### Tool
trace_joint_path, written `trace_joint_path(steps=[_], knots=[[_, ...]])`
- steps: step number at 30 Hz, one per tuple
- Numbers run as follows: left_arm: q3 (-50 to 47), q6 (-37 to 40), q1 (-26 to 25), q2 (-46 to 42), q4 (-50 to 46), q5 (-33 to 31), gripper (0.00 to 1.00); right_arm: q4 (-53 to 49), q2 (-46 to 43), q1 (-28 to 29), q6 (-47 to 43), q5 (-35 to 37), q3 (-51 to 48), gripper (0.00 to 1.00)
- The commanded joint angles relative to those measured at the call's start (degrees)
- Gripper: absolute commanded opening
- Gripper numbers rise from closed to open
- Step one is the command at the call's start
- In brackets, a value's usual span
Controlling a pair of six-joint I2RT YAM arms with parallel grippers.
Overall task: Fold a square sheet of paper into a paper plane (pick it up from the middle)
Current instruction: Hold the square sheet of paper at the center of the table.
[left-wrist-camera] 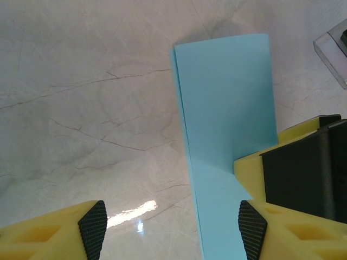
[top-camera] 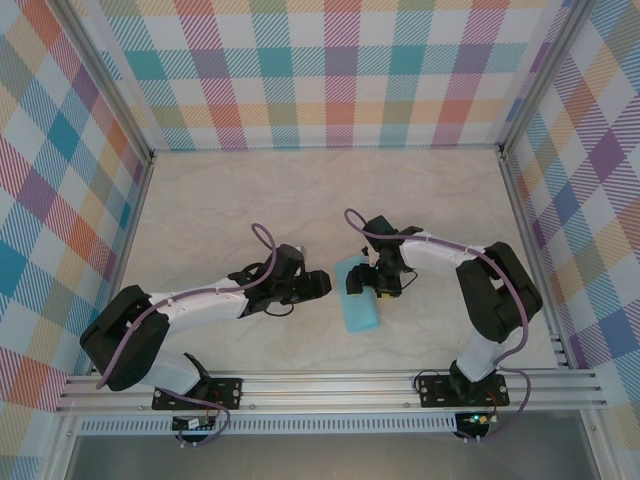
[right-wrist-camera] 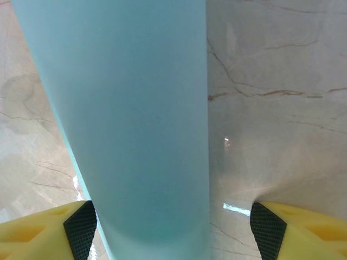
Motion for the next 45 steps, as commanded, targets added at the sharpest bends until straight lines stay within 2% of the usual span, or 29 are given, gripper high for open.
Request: trace_joint_path(steps=[1, 8, 17, 25, 33, 40, 45], knots=[[1.77, -0.22, -0.97, 0.53, 1.40, 0.55, 0.67, 1.95, 3.86, 0.20, -0.83, 0.59, -0.56, 0.79], [2.65, -1.30, -1.18, 1.72, 1.49, 0.57, 0.59, 1.27, 5.38, 0.21, -1.10, 1.14, -0.27, 0.78], [3.18, -1.42, -1.17, 2.60, 1.21, 0.31, 0.58, 1.32, 2.91, 0.19, -4.40, -1.29, -0.19, 0.83], [3.52, -1.37, -1.13, 2.91, 1.14, 0.57, 0.56, -1.33, 6.37, 0.18, -4.30, 2.36, 1.37, 0.82], [4.20, -2.35, -1.13, 4.19, 1.19, 1.01, 0.50, -1.23, 8.11, 0.23, -3.14, 4.10, 1.15, 0.81], [5.85, -6.00, -1.22, 8.24, 1.83, 2.07, 0.30, -1.10, 9.06, 0.19, -2.31, 5.05, 0.89, 0.81], [6.54, -9.02, -1.28, 11.32, 5.14, 3.98, 0.05, -0.57, 9.39, 0.19, -1.89, 4.98, 0.58, 0.81]])
